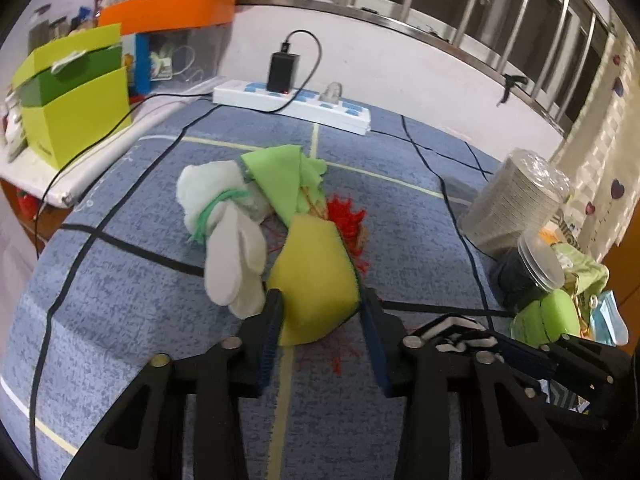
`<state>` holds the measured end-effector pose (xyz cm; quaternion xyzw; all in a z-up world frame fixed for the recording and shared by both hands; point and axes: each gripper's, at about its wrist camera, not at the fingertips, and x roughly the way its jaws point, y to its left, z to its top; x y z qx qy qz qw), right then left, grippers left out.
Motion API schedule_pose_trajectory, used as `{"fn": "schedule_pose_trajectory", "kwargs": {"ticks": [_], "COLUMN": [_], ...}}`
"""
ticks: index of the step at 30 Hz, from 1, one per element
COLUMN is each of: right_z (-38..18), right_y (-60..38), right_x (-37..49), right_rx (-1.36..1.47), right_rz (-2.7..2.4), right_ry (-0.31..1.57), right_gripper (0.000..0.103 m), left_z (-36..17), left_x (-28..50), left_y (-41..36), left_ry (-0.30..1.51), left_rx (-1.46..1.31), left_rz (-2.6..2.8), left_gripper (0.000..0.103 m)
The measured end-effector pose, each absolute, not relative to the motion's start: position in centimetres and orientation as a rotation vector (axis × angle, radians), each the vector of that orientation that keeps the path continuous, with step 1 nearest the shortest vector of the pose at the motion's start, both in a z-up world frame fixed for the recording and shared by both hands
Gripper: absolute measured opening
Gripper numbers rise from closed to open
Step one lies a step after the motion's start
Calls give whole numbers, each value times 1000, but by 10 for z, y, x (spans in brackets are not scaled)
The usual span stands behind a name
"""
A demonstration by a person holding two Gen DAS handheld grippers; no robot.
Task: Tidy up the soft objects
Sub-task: 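Grasp the yellow-green sponge with the left tool while the right tool grasps the striped cloth, then carry the sponge with the left tool while the right tool carries the striped cloth to the tray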
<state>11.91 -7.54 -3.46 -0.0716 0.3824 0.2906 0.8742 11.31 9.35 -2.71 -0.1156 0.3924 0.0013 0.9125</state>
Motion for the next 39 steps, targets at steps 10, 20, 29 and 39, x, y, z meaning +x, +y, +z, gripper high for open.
{"fn": "schedule_pose_trajectory", "kwargs": {"ticks": [10, 20, 29, 39], "right_z": [-16, 7, 21, 31], "right_y": [-89, -117, -148, -182], "right_x": [105, 78, 53, 33], "right_rx": [-114, -65, -21, 6], "right_rz": [590, 563, 531, 467], "right_ry": [740, 673, 627, 594], "right_gripper": [17, 17, 17, 17], "left_z": [-6, 18, 35, 47], "left_x": [88, 58, 37, 21], "left_y": [95, 66, 32, -1], "left_ry": [740, 711, 693, 676], "left_rx": [-257, -211, -154, -108], "left_rz": [4, -42, -94, -157], "left_gripper": [34, 34, 34, 34]}}
